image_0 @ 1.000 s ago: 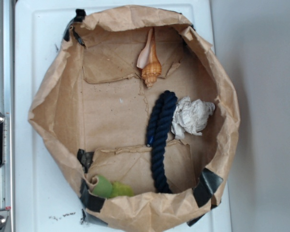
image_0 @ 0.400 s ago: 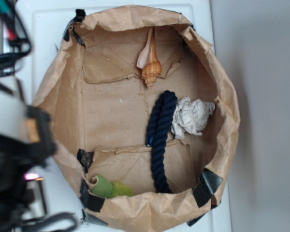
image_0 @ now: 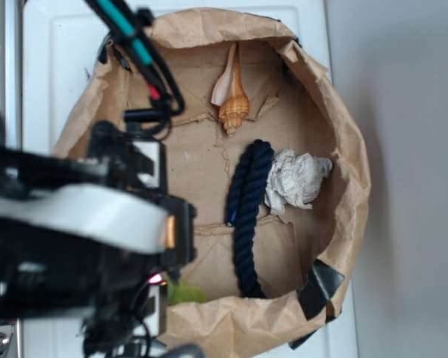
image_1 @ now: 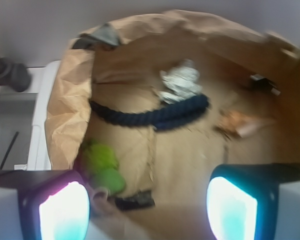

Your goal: Grab the white paper.

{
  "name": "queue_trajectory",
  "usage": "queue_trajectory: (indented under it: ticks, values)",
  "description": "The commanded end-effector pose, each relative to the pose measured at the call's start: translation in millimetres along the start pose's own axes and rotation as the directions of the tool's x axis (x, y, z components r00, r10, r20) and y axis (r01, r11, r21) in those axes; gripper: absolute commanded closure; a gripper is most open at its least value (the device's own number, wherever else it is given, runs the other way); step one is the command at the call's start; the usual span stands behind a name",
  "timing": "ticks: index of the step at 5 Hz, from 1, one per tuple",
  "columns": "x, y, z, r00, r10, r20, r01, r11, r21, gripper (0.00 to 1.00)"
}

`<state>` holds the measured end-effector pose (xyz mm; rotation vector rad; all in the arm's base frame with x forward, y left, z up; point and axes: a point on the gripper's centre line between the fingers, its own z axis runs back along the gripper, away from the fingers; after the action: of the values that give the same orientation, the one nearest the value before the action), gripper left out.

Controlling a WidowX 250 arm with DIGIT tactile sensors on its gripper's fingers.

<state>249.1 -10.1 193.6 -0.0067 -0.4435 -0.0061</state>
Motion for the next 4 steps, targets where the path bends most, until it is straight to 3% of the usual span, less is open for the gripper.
queue_trajectory:
  ticks: [1,4]
  values:
    - [20.4,4.4,-41.8,0.998,-0.062,0.028,0.061,0.998,0.031,0.00]
    - [68.5,42.0,-94.5,0.999,0.040,0.011,-0.041,0.988,0.149,0.00]
